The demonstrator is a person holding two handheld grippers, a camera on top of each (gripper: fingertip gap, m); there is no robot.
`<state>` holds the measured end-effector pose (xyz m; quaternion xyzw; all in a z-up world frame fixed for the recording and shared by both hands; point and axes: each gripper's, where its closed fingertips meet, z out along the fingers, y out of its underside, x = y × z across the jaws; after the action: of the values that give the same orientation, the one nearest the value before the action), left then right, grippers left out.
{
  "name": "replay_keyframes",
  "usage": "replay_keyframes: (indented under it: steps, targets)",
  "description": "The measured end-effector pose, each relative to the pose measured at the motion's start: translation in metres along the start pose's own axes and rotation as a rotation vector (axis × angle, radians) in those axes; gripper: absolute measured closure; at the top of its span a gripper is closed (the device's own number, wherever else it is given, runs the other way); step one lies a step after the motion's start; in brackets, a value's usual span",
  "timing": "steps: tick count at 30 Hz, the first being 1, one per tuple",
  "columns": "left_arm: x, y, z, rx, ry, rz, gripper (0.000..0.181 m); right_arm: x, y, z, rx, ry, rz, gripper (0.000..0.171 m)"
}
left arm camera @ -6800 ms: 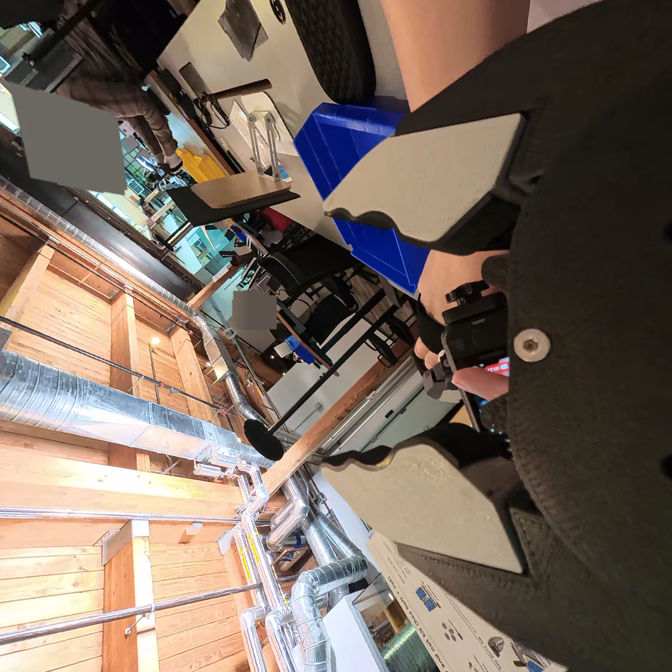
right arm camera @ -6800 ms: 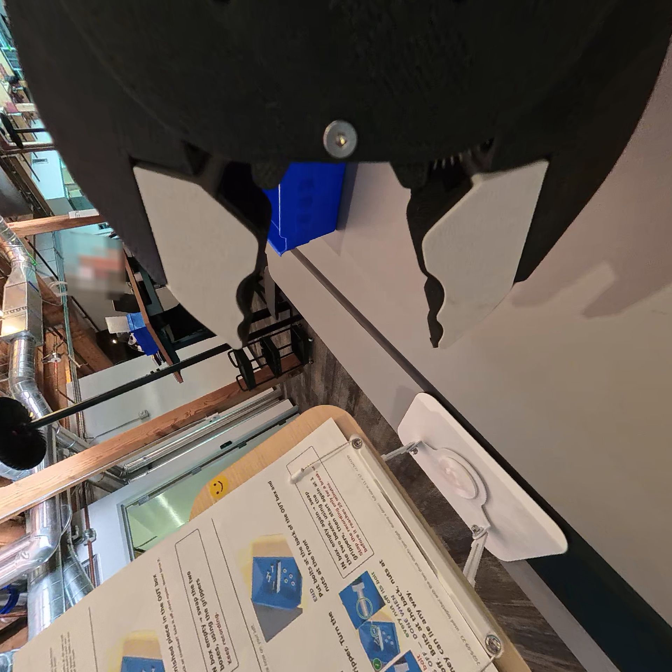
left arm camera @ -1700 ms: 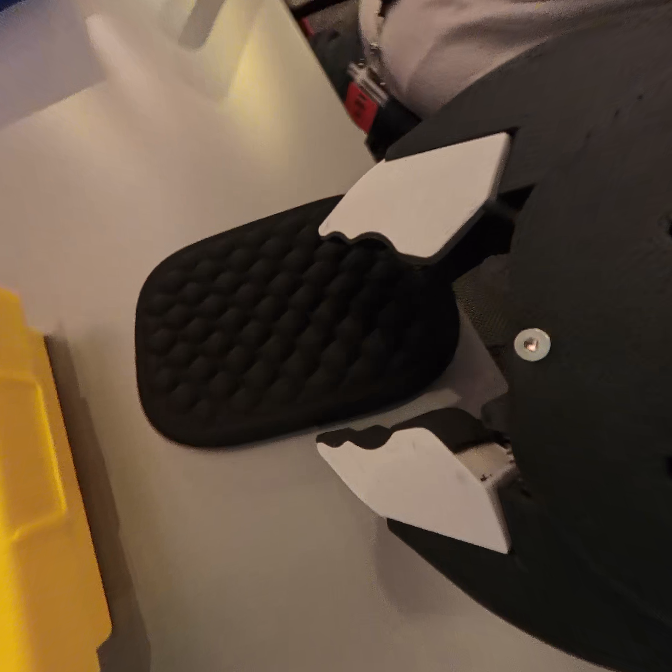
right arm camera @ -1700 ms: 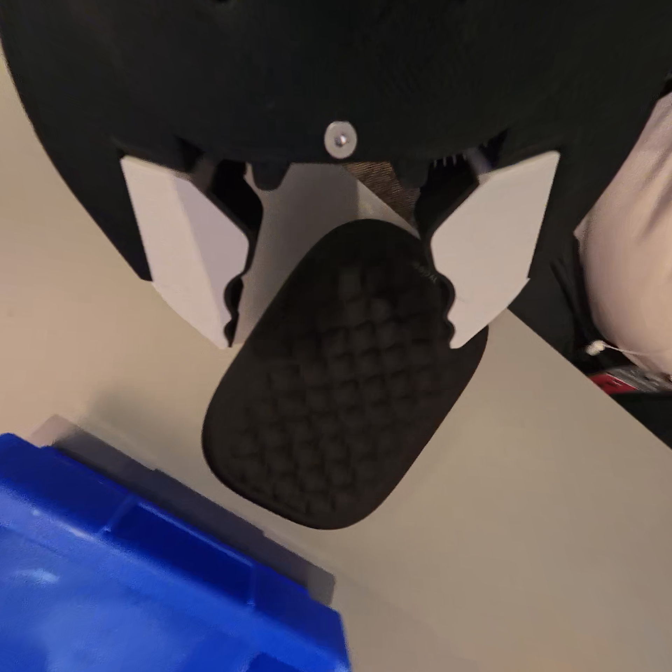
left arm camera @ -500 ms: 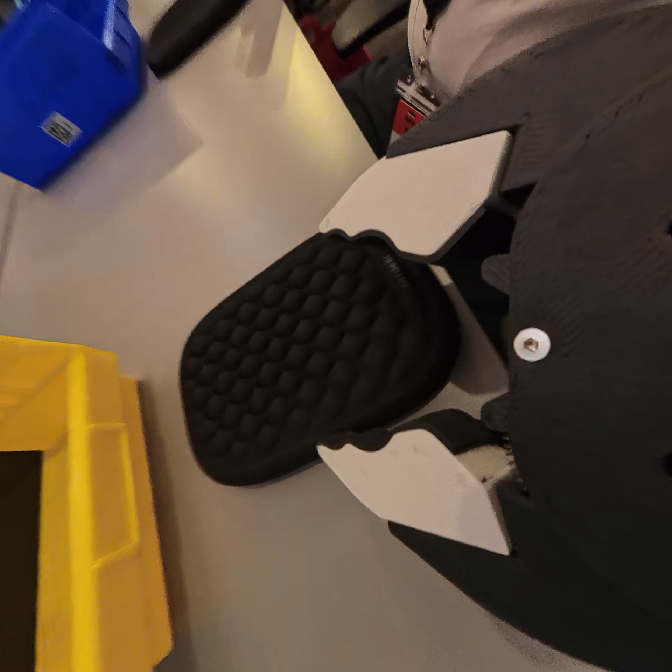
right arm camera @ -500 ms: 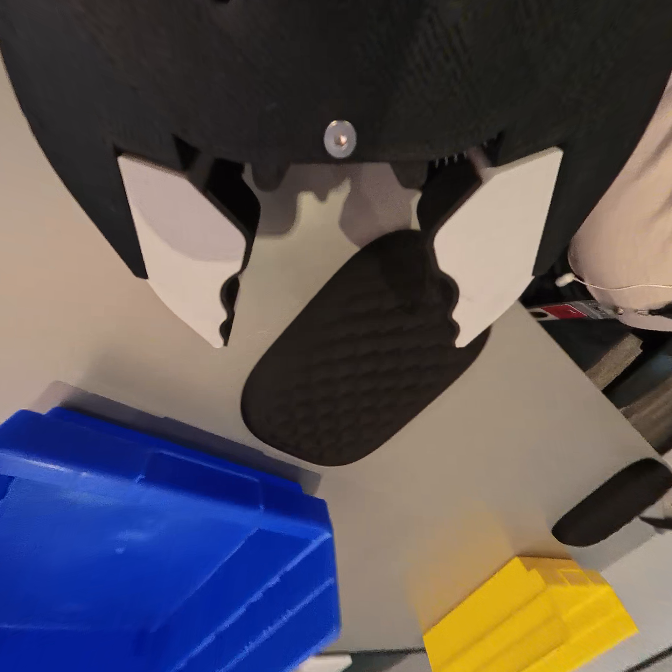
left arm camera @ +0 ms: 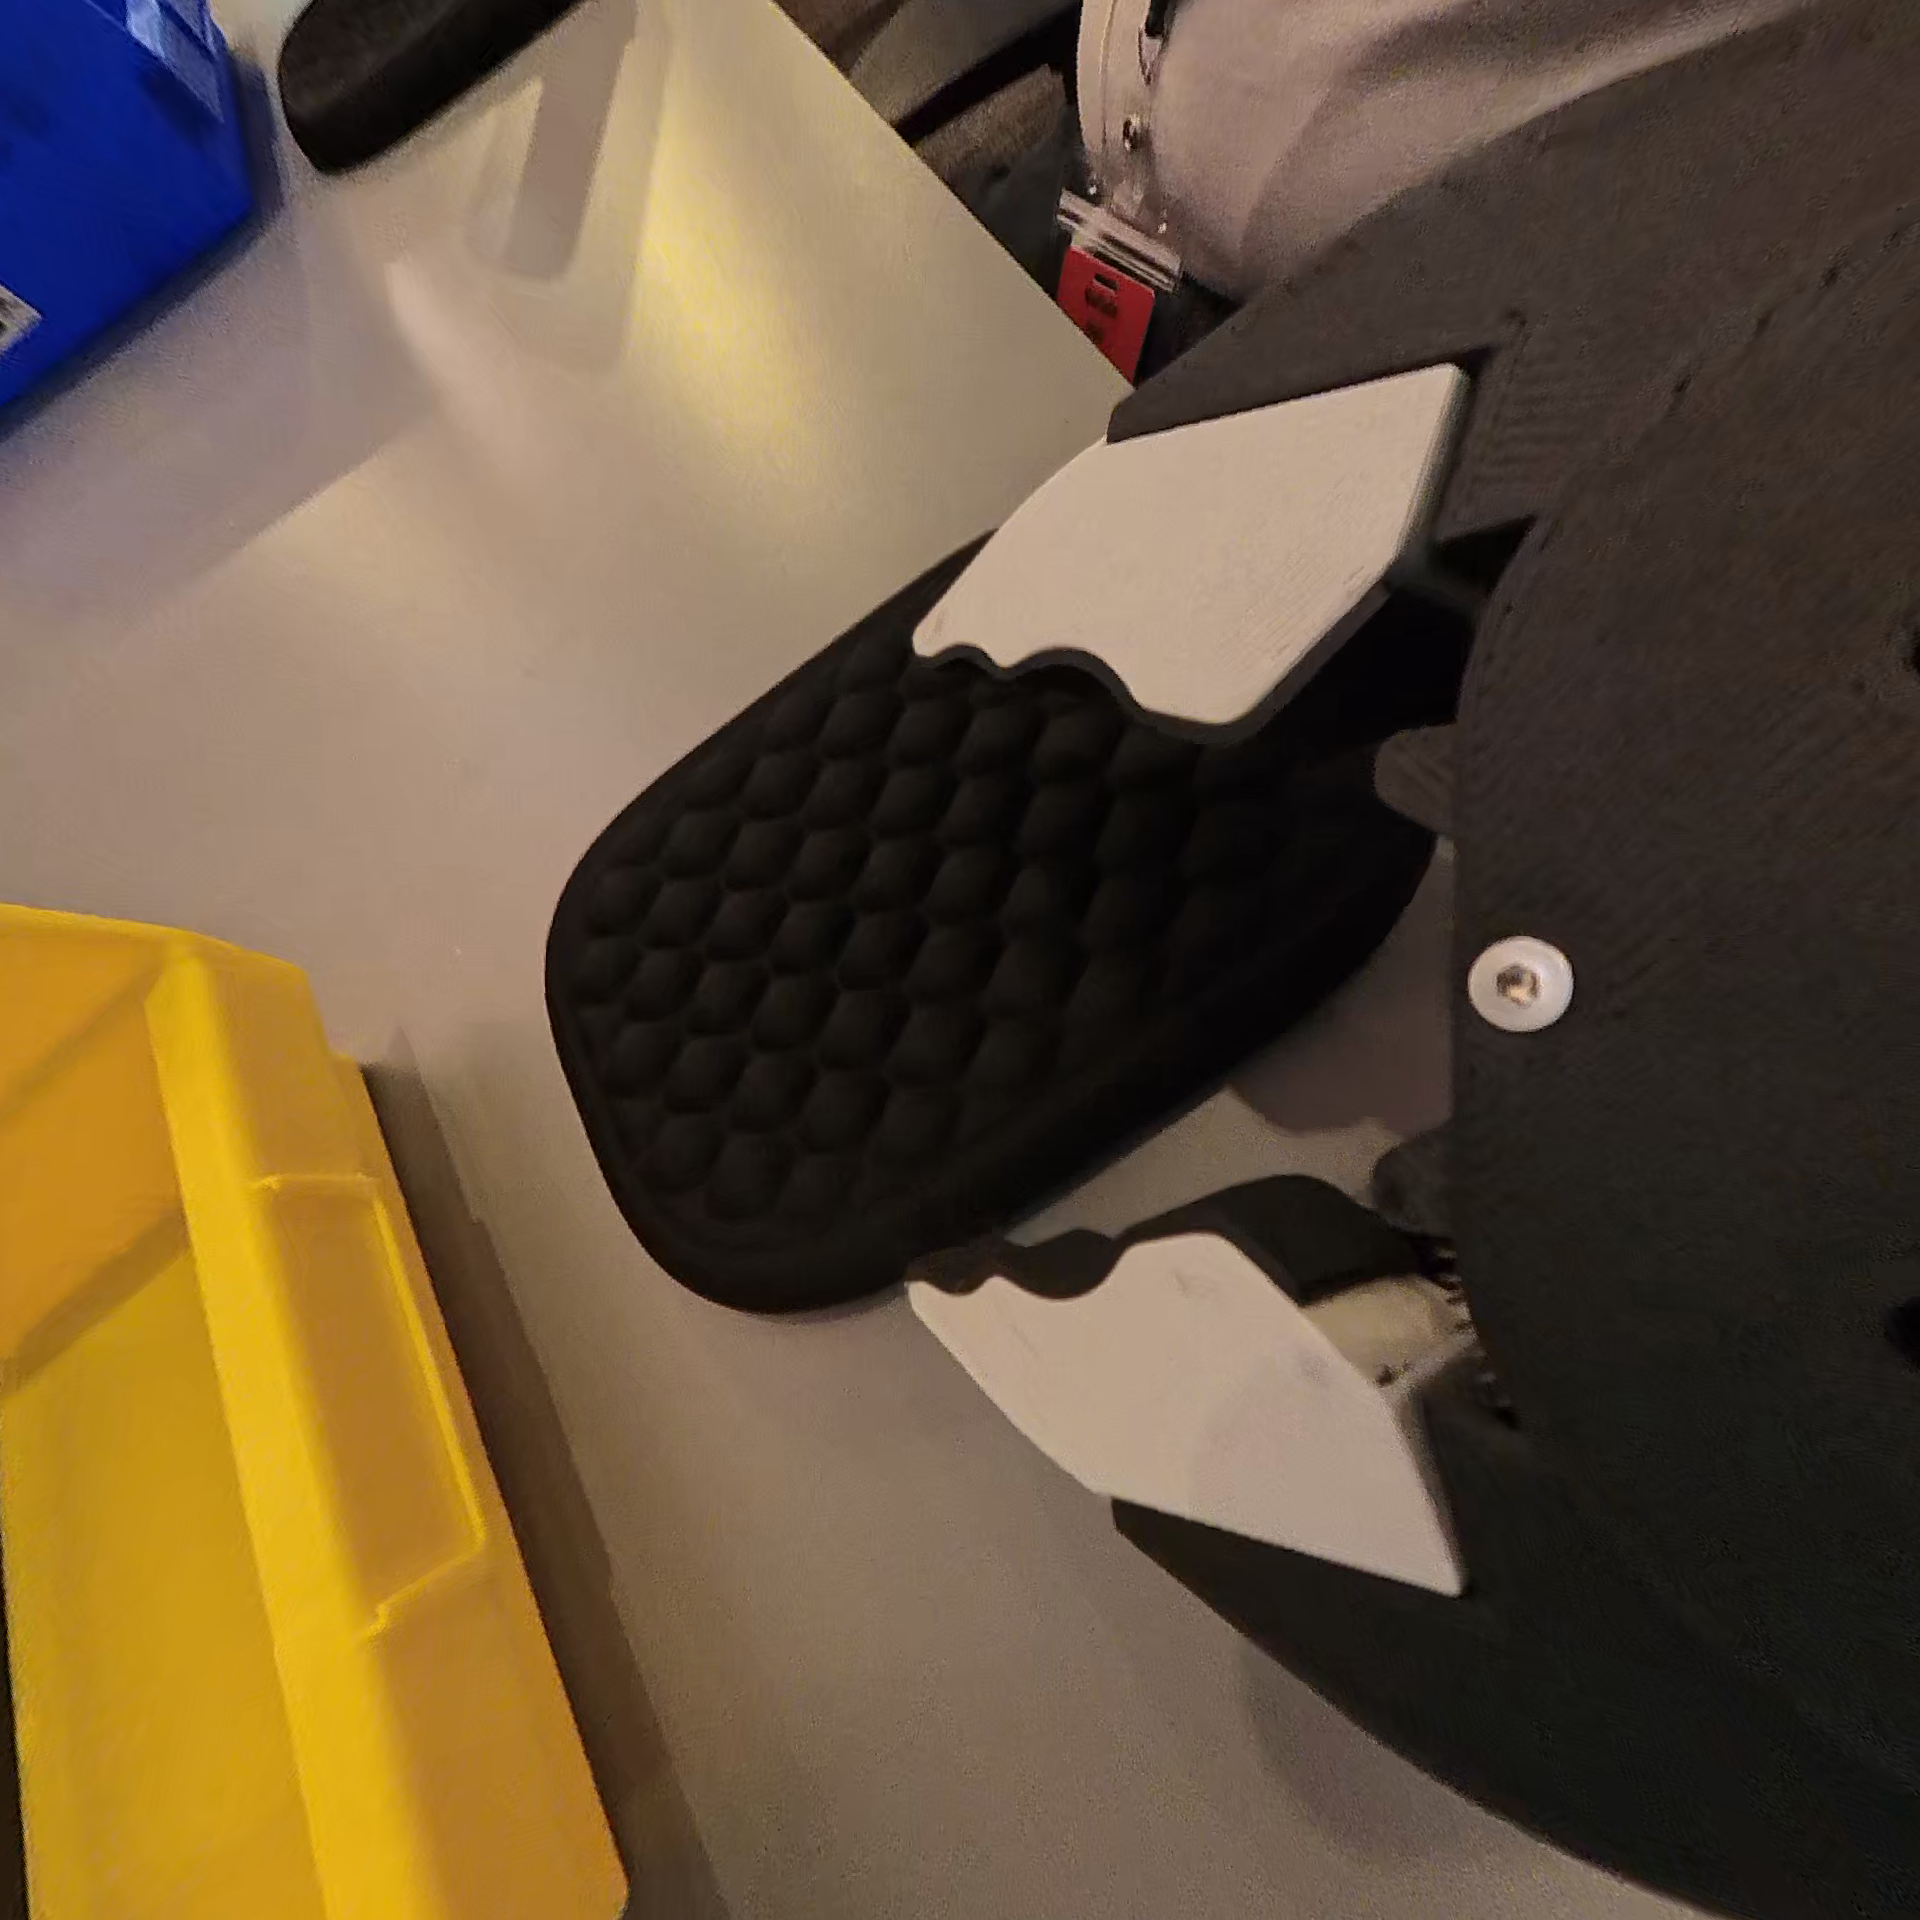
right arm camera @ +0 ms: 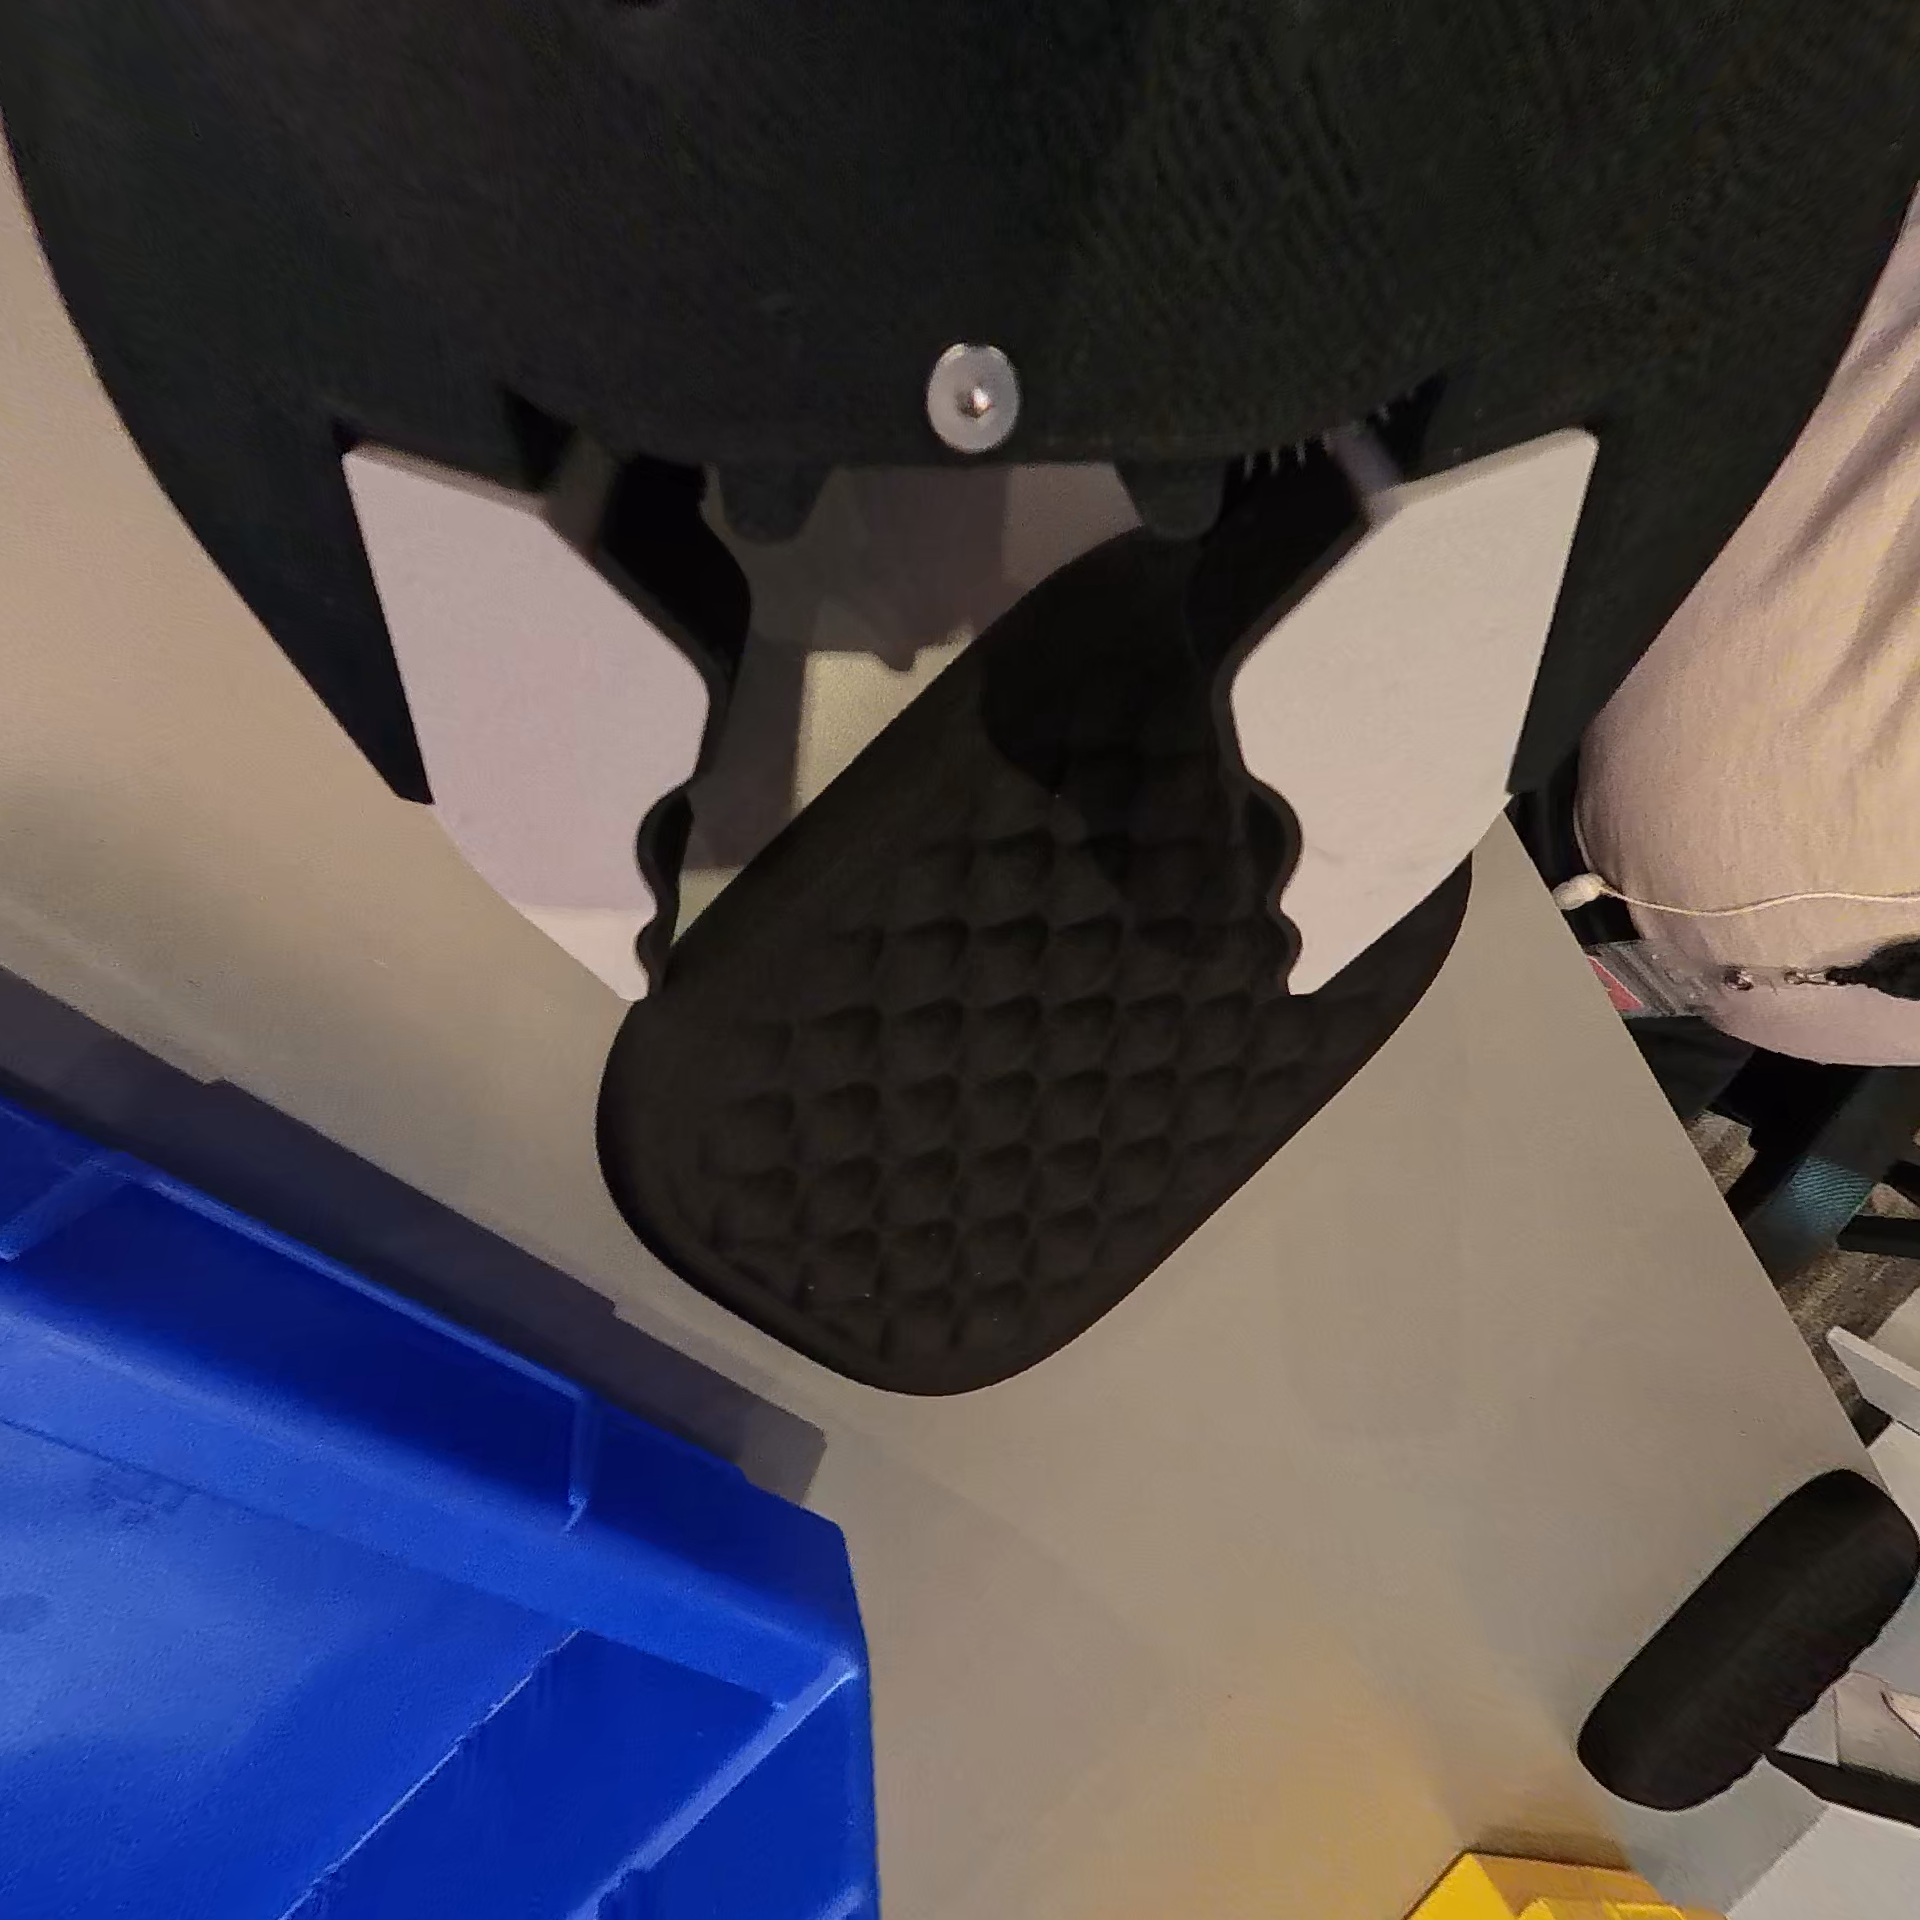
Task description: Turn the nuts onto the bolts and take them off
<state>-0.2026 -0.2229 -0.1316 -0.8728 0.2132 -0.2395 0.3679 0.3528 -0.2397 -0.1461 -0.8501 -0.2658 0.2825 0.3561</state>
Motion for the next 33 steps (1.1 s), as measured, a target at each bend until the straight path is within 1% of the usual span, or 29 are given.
replay_keyframes:
  steps: [2,4,7,12,14,16,21,22,23,24,25,26,27,29,30,32,33]
  targets:
    - [-0.004,0.006,-0.001,-0.017,-0.004,-0.018,0.078,-0.001,0.003,0.000,-0.006,0.009,-0.020,0.062]
    - [-0.007,0.007,-0.003,0.002,0.000,-0.041,0.078,0.000,0.005,-0.002,-0.005,0.007,-0.014,0.063]
    - [-0.002,0.008,-0.002,0.017,0.062,-0.077,0.085,-0.002,0.006,-0.006,0.003,-0.014,0.000,0.067]
    - [-0.002,0.012,0.005,-0.042,0.002,0.024,0.082,-0.012,0.011,-0.001,-0.035,0.018,-0.053,0.061]
    - [-0.002,0.012,0.007,-0.048,-0.007,0.044,0.081,-0.016,0.012,0.001,-0.042,0.020,-0.071,0.060]
    - [-0.003,0.011,0.008,-0.041,-0.004,0.039,0.084,-0.015,0.013,0.002,-0.033,0.026,-0.084,0.060]
    - [-0.001,0.012,0.000,-0.017,0.048,-0.015,0.087,-0.014,0.019,-0.006,-0.043,0.026,-0.060,0.063]
    - [0.000,0.010,-0.001,0.015,0.060,-0.028,0.089,-0.015,0.018,-0.007,-0.026,0.016,-0.057,0.065]
    - [0.000,0.008,-0.001,0.037,0.063,-0.030,0.089,-0.019,0.017,-0.007,-0.015,-0.004,-0.050,0.071]
    - [0.000,0.008,0.000,0.031,0.059,-0.018,0.091,-0.020,0.017,-0.006,-0.031,0.001,-0.056,0.069]
    - [-0.001,0.009,0.001,0.006,0.046,0.002,0.091,-0.015,0.017,-0.007,-0.055,0.036,-0.091,0.070]
    - [-0.007,0.005,0.000,0.000,0.015,0.020,0.092,-0.006,0.011,-0.011,-0.054,0.100,-0.128,0.070]
    - [-0.018,-0.006,-0.006,0.037,-0.044,0.017,0.092,0.006,-0.001,-0.019,-0.019,0.173,-0.154,0.070]
    - [-0.047,-0.040,-0.029,0.208,-0.159,-0.032,0.105,0.037,-0.031,-0.045,0.106,0.292,-0.127,0.070]
    - [-0.065,-0.056,-0.042,0.292,-0.217,-0.062,0.108,0.059,-0.047,-0.062,0.186,0.368,-0.085,0.072]
    - [-0.092,-0.086,-0.060,0.428,-0.268,-0.115,0.103,0.104,-0.076,-0.094,0.358,0.517,0.004,0.079]
    - [-0.104,-0.098,-0.063,0.465,-0.272,-0.152,0.102,0.122,-0.084,-0.101,0.416,0.556,0.057,0.079]
